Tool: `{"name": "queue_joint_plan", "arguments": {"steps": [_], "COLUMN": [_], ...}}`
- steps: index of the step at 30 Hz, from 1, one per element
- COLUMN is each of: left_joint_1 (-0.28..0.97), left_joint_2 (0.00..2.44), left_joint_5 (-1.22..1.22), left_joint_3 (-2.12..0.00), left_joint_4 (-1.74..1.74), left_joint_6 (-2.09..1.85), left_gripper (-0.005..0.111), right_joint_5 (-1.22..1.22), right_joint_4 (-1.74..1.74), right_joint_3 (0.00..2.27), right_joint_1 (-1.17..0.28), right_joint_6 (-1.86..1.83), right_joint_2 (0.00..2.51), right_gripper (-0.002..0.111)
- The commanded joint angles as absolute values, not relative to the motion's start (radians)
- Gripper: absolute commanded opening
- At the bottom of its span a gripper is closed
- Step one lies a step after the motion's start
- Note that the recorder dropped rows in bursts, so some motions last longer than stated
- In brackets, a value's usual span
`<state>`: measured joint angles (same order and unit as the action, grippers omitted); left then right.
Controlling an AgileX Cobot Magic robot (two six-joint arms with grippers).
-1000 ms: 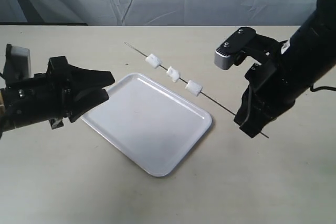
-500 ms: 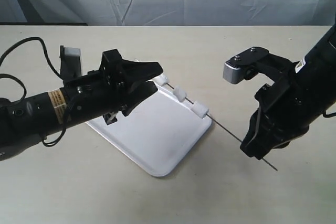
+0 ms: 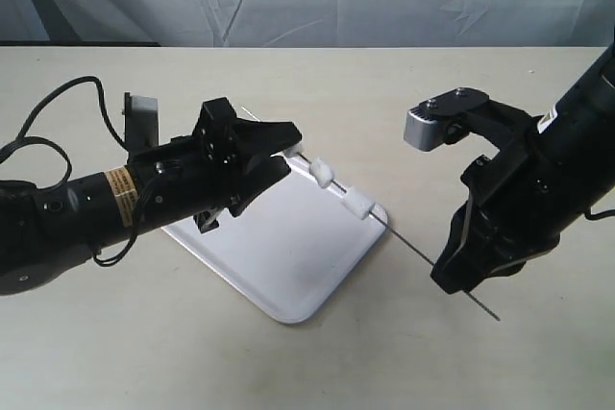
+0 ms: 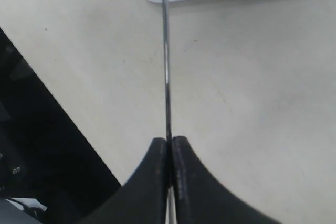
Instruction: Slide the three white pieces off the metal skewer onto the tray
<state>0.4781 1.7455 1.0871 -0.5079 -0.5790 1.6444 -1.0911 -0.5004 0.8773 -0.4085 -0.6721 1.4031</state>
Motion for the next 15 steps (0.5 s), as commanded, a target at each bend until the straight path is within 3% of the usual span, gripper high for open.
{"name": "queue_joint_plan", "arguments": {"steps": [1,4,11,15], "left_joint_1": [0.482,0.482,0.482,0.482], "left_joint_2": [1.748,1.748,1.748,1.748], "left_joint_5": [1.1,1.102,1.098,1.096], "left_joint_3": [-0.533,-0.555,-0.575,-0.575], "left_joint_4": [-0.586,-0.608,-0.624,-0.624], "left_joint_6": [1.636,1.639,1.645,1.645], "left_gripper": [0.046,0.042,0.019,0.019], "right_joint_5": [-1.102,-1.104,-1.11,-1.108], "right_joint_4": [-0.508,-0.508,-0.497,-0.492], "right_joint_3": [0.874,0.874,0.874,0.874], "right_joint_1": [-0.41,-0.41,-0.41,-0.41], "right_joint_6": [-0.68,-0.68,-0.68,-0.68], "right_joint_2": [1.392,1.392,1.392,1.392], "right_gripper": [-0.001,-0.001,-0.001,-0.001]}}
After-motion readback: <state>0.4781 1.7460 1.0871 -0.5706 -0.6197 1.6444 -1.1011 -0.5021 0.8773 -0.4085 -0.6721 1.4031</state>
